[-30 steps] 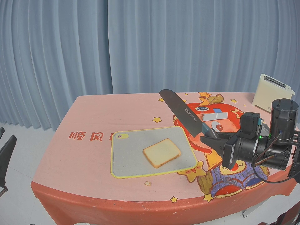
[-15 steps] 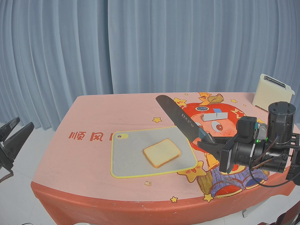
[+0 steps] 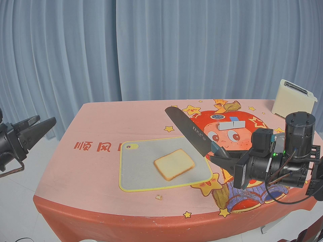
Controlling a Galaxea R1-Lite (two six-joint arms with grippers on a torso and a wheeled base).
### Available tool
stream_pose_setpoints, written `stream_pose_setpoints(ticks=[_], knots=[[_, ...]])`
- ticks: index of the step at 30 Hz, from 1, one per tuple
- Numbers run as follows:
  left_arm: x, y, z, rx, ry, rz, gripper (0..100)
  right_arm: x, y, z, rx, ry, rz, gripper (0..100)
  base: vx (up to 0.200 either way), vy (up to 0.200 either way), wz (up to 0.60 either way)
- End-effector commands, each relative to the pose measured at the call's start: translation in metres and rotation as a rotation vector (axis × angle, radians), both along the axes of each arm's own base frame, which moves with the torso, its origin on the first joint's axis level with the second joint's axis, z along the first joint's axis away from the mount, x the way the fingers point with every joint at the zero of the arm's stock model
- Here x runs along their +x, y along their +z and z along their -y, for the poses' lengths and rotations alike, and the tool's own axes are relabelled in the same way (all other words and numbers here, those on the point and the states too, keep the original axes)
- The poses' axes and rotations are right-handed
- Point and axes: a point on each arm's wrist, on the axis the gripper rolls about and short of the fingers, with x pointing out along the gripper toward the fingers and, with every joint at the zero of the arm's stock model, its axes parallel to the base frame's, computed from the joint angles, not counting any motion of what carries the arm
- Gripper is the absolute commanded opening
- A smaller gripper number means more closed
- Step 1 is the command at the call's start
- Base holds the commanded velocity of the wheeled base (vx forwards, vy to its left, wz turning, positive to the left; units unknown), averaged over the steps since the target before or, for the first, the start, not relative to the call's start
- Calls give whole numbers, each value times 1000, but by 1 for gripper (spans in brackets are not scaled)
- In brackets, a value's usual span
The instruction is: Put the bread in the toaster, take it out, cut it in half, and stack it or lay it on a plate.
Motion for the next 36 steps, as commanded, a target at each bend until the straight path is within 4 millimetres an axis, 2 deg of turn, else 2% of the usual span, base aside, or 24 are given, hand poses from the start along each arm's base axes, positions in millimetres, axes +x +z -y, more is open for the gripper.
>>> stream_pose_setpoints(ticks=[1,5,15,16,21,22,31,33,36], knots=[[24,-5,4,-1,-30,-69,100,1,-5,-2,-12,5,-20,0,0,0,0],[28,-6,17,-14,-108,-91,100,-1,-7,-5,-17,18,-28,0,0,0,0],[62,-1,45,-29,-215,-147,100,0,-18,-15,-7,20,-89,0,0,0,0],[65,-1,48,-28,-226,-150,0,1,-18,-16,-7,19,-88,0,0,0,0],[81,-3,63,-50,-271,-150,0,1,-19,-15,-10,14,-90,0,0,0,0],[92,-7,71,-75,-287,-151,0,0,-18,-14,-12,16,-92,0,0,0,0],[140,-30,114,-120,-339,-73,0,1,-21,-15,-20,12,-100,0,0,0,0],[146,-31,125,-126,-341,-70,0,1,-21,-15,-21,10,-100,0,0,0,0],[143,-28,141,-130,-362,-58,0,1,-20,-15,-25,-1,-95,0,0,0,0]])
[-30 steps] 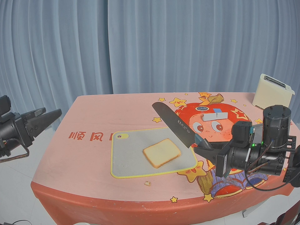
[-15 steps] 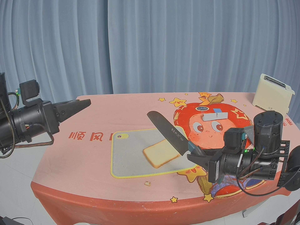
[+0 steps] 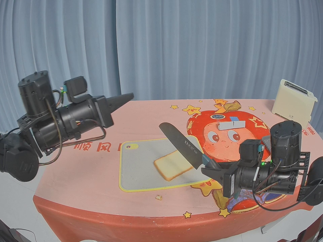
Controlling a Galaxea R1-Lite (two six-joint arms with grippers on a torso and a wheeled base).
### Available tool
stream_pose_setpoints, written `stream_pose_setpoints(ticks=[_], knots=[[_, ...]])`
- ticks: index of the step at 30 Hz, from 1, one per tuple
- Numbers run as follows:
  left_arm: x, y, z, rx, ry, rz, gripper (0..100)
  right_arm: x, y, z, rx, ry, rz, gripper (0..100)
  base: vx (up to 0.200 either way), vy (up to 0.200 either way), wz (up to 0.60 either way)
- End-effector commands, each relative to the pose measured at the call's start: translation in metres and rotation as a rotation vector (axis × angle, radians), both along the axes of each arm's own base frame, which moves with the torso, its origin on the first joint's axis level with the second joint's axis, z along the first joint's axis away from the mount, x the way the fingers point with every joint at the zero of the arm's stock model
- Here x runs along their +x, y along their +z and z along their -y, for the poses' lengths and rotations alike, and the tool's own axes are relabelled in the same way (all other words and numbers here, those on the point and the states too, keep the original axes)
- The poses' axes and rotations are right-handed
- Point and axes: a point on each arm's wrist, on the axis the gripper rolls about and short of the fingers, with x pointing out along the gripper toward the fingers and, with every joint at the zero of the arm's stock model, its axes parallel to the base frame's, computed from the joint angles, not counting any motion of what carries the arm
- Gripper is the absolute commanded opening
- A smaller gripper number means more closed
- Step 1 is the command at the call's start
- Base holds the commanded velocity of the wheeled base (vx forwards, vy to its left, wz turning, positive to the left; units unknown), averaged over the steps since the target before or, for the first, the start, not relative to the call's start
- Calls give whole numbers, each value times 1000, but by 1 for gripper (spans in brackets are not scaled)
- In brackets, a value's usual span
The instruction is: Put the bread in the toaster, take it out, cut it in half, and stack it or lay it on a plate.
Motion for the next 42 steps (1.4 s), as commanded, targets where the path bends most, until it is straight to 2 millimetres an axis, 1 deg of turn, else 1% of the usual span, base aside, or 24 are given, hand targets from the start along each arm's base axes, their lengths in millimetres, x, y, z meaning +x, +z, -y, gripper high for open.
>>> stream_pose_setpoints(ticks=[1,4,6,10,13,15,18,19,20,22,24,26,28,31,32,33,34,36,42], knots=[[13,-14,35,6,-45,-32,0,0,0,0,-8,-14,3,0,0,0,0],[17,-11,49,4,-68,-8,0,0,-1,-1,-12,-21,5,0,0,0,0],[19,-8,53,12,-80,19,0,0,-1,-2,-13,-16,4,0,0,0,0],[17,-14,53,91,-85,86,0,-2,-1,-4,-14,-8,5,0,0,0,0],[13,-13,51,92,-106,146,0,-2,-1,-4,-17,-12,6,0,0,0,0],[14,-10,52,91,-125,182,0,-2,-2,-4,-20,-12,3,0,0,0,0],[21,-7,54,142,-138,260,0,-1,-7,-5,-34,-12,-12,0,0,0,0],[25,-14,55,170,-134,273,0,-1,-8,-6,-37,-11,-14,0,0,0,0],[30,-26,57,208,-132,275,0,-3,-9,-7,-39,-5,-16,0,0,0,0],[32,-40,58,226,-139,291,0,-6,-9,-10,-45,3,-14,0,0,0,0],[32,-43,57,218,-134,317,0,-6,-10,-11,-50,2,-14,0,0,0,0],[32,-41,57,205,-129,342,0,-5,-13,-13,-60,-4,-16,0,0,0,0],[36,-48,59,212,-135,326,0,-5,-14,-13,-67,-12,-15,0,0,0,0],[43,-52,60,219,-125,324,0,-5,-14,-13,-68,-17,-13,0,0,0,0],[48,-60,58,245,-117,324,0,-5,-14,-13,-68,-17,-13,0,0,0,0],[50,-65,56,267,-114,333,0,-5,-14,-13,-68,-17,-13,0,0,0,0],[50,-66,56,271,-115,335,0,-5,-14,-13,-69,-17,-14,0,0,0,0],[55,-72,53,339,-101,387,0,-5,-15,-13,-72,-17,-17,0,0,0,0],[64,-85,53,376,-98,384,0,-7,-17,-15,-76,-5,-20,0,0,0,0]])
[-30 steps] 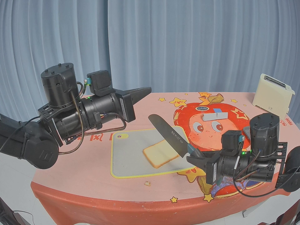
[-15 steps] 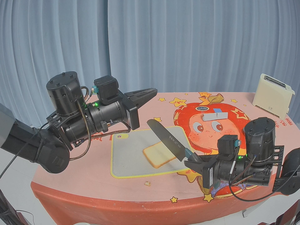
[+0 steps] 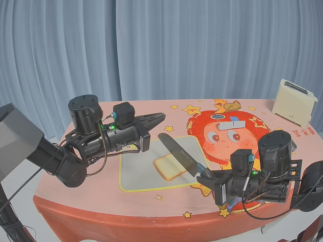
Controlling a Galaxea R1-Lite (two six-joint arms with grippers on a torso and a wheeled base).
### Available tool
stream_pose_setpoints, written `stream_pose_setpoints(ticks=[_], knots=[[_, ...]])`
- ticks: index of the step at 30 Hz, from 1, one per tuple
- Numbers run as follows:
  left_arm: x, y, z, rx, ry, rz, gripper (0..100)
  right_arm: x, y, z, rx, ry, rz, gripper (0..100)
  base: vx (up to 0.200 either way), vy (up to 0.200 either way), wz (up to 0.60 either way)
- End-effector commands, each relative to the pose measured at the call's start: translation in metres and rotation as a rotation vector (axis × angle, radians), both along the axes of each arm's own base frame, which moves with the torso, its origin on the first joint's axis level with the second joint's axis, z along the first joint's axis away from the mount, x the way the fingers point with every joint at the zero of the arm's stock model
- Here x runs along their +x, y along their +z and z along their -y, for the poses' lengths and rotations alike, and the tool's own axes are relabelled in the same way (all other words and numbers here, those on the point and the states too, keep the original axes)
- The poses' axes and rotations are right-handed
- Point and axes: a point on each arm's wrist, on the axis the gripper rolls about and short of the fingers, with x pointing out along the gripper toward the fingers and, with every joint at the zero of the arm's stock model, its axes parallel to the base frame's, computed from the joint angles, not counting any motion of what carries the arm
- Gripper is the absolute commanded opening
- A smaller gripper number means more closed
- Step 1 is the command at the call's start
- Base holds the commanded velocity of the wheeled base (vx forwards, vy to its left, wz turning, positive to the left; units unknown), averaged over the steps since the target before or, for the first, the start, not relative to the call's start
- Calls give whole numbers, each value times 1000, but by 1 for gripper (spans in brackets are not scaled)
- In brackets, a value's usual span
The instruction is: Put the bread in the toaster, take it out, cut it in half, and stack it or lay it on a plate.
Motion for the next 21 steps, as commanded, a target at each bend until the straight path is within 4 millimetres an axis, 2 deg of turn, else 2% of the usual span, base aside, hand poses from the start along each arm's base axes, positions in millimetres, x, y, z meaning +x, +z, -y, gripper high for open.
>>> stream_pose_setpoints(ticks=[1,9,17,21], knots=[[8,-15,1,27,8,-21,0,-2,-2,-3,-6,11,-5,0,0,0,0],[10,-11,7,76,-8,74,0,-1,-6,-4,-16,12,-14,0,0,0,0],[10,-33,21,120,-63,73,0,-1,-7,-6,-19,15,-18,0,0,0,0],[11,-35,23,120,-66,65,0,0,-9,-6,-23,15,-22,0,0,0,0]])
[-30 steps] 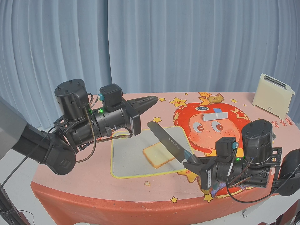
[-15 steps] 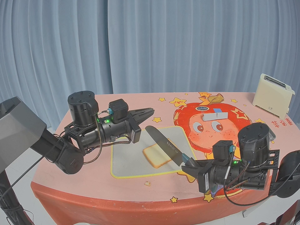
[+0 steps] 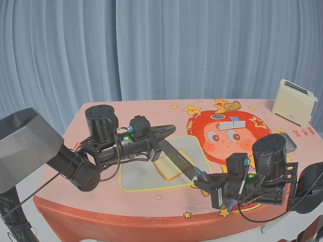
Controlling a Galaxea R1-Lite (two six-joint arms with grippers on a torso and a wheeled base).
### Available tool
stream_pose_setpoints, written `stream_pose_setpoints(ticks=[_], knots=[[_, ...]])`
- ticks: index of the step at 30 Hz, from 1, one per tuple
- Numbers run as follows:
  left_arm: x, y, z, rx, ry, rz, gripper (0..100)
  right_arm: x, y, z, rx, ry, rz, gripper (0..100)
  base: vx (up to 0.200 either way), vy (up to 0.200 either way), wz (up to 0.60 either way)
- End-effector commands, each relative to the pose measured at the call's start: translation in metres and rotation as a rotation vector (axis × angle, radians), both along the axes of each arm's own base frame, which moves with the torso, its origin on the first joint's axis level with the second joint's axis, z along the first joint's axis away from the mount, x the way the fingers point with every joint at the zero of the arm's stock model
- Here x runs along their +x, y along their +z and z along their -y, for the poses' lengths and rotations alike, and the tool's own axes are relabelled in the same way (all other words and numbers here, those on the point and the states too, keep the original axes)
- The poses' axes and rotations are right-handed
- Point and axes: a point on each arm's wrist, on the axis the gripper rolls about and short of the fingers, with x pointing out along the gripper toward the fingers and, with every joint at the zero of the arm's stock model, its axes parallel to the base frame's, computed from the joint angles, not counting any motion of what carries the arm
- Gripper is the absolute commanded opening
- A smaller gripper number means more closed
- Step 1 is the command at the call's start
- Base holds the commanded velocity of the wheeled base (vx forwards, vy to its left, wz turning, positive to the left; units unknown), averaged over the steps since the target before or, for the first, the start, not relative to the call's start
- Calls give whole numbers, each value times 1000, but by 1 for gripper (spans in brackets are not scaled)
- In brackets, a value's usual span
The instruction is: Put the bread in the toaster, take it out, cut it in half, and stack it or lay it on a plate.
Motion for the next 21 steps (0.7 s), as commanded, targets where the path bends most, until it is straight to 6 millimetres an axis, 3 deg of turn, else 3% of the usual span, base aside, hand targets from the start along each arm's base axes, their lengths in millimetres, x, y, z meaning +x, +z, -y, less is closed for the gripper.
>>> stream_pose_setpoints(ticks=[1,8,16,21], knots=[[2,-5,3,3,-4,-18,0,0,-3,-1,-6,0,-6,0,0,0,0],[-8,-7,14,-11,-40,-62,0,1,-2,-1,-5,0,-5,0,0,0,0],[-11,-14,12,-7,-39,-101,0,1,-1,-1,-5,-9,1,0,0,0,0],[-9,-1,15,-35,-31,-56,0,0,1,0,1,-8,5,0,0,0,0]])
